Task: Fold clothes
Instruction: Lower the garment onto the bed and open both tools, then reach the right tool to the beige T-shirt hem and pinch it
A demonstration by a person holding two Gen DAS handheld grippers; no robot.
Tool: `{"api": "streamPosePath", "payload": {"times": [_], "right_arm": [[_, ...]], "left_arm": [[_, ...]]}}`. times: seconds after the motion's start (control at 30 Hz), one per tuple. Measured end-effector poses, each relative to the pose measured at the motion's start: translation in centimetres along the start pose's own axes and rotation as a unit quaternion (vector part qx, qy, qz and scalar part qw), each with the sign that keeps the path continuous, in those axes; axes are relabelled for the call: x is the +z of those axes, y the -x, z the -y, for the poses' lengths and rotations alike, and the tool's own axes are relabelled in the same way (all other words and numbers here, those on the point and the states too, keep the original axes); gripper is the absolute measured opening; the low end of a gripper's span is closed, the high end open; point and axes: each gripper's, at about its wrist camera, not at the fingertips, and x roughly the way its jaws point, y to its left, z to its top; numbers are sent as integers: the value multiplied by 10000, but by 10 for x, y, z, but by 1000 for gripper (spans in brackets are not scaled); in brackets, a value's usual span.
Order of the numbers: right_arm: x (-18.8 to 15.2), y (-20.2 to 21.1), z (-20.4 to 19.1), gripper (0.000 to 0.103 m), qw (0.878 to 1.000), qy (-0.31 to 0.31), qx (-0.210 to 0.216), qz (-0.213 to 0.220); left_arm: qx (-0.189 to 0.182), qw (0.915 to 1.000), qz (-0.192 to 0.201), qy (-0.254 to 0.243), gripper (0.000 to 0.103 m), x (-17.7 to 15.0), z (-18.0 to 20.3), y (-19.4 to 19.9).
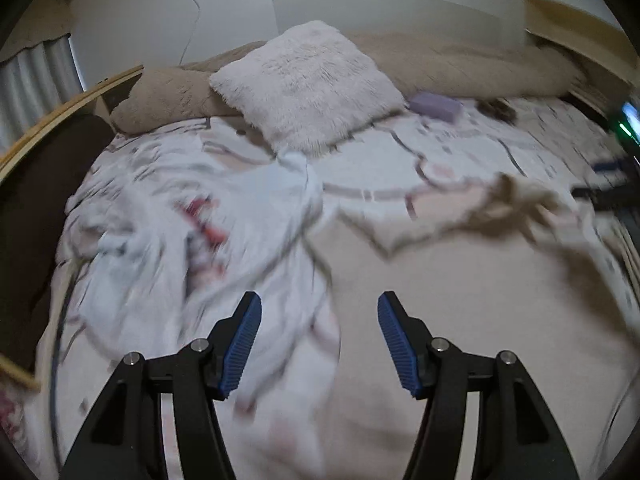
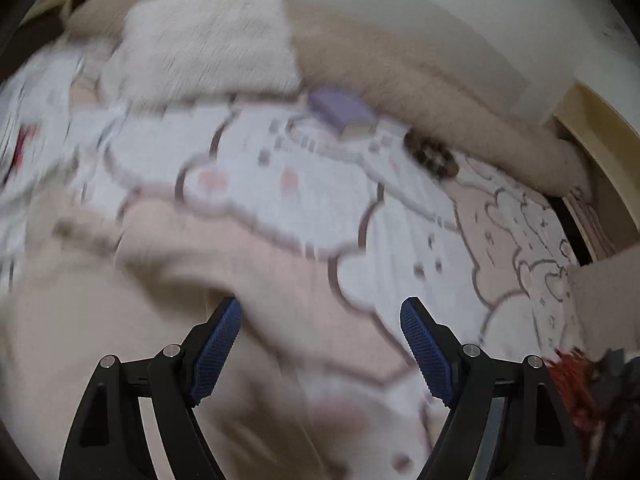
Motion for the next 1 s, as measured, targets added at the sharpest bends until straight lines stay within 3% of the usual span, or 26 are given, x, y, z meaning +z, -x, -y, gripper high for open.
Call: {"api": "streamPosePath", "payload": {"times": [0.17, 0.3, 0.43, 0.53, 0.67, 0.8, 0.9, 1.0], "right_arm": [[-72, 32, 9, 82, 9997, 232, -8, -66], [-148, 78, 20, 82, 9992, -19, 372, 151], [-227, 129, 36, 81, 9954, -498, 693, 437], [-281, 158, 47, 81, 9920, -823, 773, 561], [-345, 187, 62, 81, 9868, -1280, 682, 720], [-395, 198, 67, 80, 9831, -1542, 695, 698], [-423, 190, 54, 64, 9854, -1468, 767, 389], [-440, 176, 38, 61, 9863, -1394, 869, 156]], "left_arm": [[-118, 9994, -246, 193, 60, -113, -1, 77], [-221, 9982, -438, 336, 60, -203, -1, 138], [-456, 9975, -529, 111, 60, -274, 30, 178], [-554, 9969, -548, -108, 60, -303, 53, 187], [-345, 9967, -354, -650, 60, -329, 77, 189], [-170, 9958, -305, -849, 60, -346, 85, 182], [17, 9969, -128, -782, 64, -344, 83, 174], [160, 9971, 5, -739, 64, -332, 81, 166]]}}
